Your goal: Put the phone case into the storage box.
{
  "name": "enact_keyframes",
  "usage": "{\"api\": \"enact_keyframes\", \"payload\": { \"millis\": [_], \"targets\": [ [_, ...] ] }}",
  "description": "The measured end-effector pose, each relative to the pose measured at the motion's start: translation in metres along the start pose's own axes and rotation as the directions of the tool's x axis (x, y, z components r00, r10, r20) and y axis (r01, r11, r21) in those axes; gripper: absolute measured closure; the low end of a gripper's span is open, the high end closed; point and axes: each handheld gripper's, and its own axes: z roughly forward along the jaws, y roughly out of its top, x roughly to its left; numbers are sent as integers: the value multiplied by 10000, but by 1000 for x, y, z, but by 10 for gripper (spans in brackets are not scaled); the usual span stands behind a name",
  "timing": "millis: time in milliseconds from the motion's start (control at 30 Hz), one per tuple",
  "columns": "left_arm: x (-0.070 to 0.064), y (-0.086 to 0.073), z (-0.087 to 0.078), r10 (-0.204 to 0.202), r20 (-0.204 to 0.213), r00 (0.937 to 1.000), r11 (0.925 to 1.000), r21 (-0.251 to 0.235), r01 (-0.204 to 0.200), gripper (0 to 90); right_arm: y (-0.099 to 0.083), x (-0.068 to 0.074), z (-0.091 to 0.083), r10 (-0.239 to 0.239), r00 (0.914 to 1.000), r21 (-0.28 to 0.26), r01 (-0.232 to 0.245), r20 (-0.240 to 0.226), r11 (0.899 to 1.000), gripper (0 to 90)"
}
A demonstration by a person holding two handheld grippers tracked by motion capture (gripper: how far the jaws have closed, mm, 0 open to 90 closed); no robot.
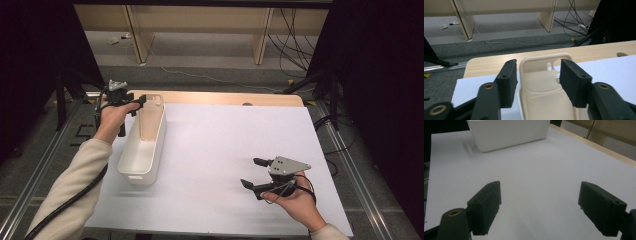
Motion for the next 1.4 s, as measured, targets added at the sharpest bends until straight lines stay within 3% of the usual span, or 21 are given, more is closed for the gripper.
{"api": "enact_keyframes", "payload": {
  "millis": [133,267,400,600,633,667,700,800,900,1000,1033,1067,1100,1233,1333,1367,1400],
  "targets": [
    [-8,4,-7,-30,93,10000,9999,-135,31,399,0,0,-1,20,10000,5,-20,-30,10000,198],
    [-14,8,-11,329,610,9976,9987,-416,-304,322,0,1,0,30,10000,-85,-30,18,10000,197],
    [-21,10,-17,324,858,9958,9971,-718,-262,214,1,0,-1,38,10000,-1,-38,-19,10000,197],
    [-32,10,-26,549,1009,9934,9959,-767,-473,164,0,0,0,44,10000,-6,-44,-34,10000,196],
    [-44,7,-31,-909,76,9958,9939,-616,912,155,0,0,0,40,10000,-4,-40,-30,10000,196],
    [-56,5,-33,-2257,43,9742,9729,-499,2257,153,0,0,0,62,10000,4,-62,-30,10000,197],
    [-43,7,-32,-297,299,9991,9963,-798,320,149,0,0,0,43,10000,-7,-43,-29,10000,196],
    [-45,7,-36,101,499,9987,9961,-876,-57,118,0,0,0,46,10000,-2,-46,-29,10000,196],
    [-48,6,-40,104,772,9970,9954,-952,-30,106,0,0,0,47,10000,15,-47,-31,10000,196],
    [-48,6,-44,543,1029,9932,9930,-1096,-429,94,0,1,1,20,10000,-62,-20,-11,10000,196],
    [-46,7,-44,978,1119,9889,9885,-1257,-836,89,0,1,1,21,10000,-66,-21,-11,10000,196],
    [-41,11,-45,2081,1238,9702,9713,-1433,-1900,88,0,1,0,12,10000,35,-12,-88,10000,196],
    [-41,11,-46,2200,1273,9672,9684,-1482,-2008,85,0,1,0,11,10000,34,-11,-86,10000,196],
    [-46,10,-53,2024,1435,9687,9684,-1767,-1761,67,0,1,1,12,10000,-66,-12,8,10000,196],
    [-47,10,-57,2237,1382,9648,9622,-1891,-1960,61,0,1,0,24,10000,-57,-24,-32,10000,196],
    [-47,10,-58,2239,1356,9651,9619,-1902,-1964,60,1,1,-2,-17,10000,179,17,20,9998,196],
    [-48,10,-59,2257,1365,9646,9607,-1956,-1971,59,1,1,-1,10,10000,28,-10,-12,10000,196]
  ]
}}
